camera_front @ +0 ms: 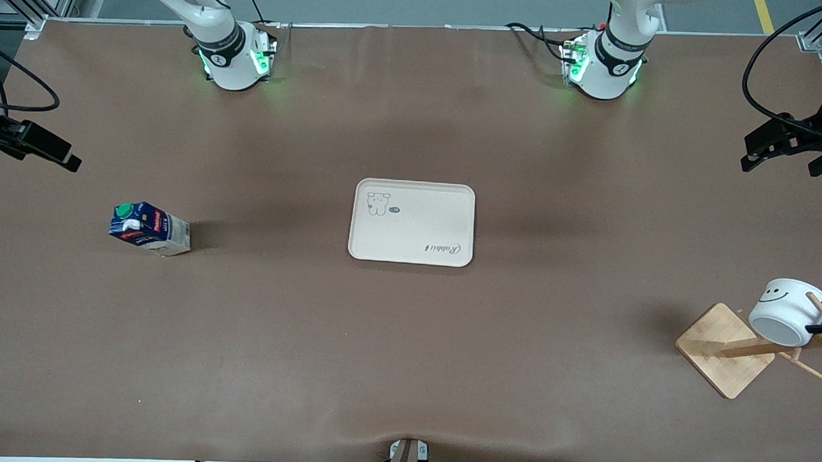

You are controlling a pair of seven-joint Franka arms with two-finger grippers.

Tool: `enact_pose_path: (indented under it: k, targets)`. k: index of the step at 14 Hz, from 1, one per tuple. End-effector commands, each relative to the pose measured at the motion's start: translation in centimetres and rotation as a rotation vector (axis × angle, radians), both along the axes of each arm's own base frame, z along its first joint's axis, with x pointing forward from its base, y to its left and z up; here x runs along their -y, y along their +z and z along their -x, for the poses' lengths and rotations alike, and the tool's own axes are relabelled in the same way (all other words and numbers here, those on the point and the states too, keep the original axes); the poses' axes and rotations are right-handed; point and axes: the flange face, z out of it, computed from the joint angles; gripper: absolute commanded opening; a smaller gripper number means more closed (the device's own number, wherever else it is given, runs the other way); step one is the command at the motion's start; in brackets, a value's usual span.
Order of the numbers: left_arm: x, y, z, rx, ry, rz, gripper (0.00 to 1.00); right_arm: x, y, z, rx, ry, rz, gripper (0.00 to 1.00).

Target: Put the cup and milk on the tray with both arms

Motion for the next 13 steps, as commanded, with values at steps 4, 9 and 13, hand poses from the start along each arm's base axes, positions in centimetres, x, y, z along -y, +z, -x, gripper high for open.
enact_pose_path:
  k: [4, 9, 13]
  targets:
    - [-0.7, 0.2, -1.2, 0.000, 0.001, 0.004, 1.00, 0.1, 0.7, 0.8, 0.009, 0.058, 0.006, 1.00]
    - [-6.3, -0.8, -1.8, 0.049, 0.078, 0.005, 1.00, 0.5, 0.7, 0.8, 0.009, 0.049, 0.003, 1.00]
    - [-9.6, -4.5, -1.4, 0.170, 0.073, -0.010, 1.00, 0.6, 0.3, 0.6, 0.003, 0.046, 0.003, 1.00]
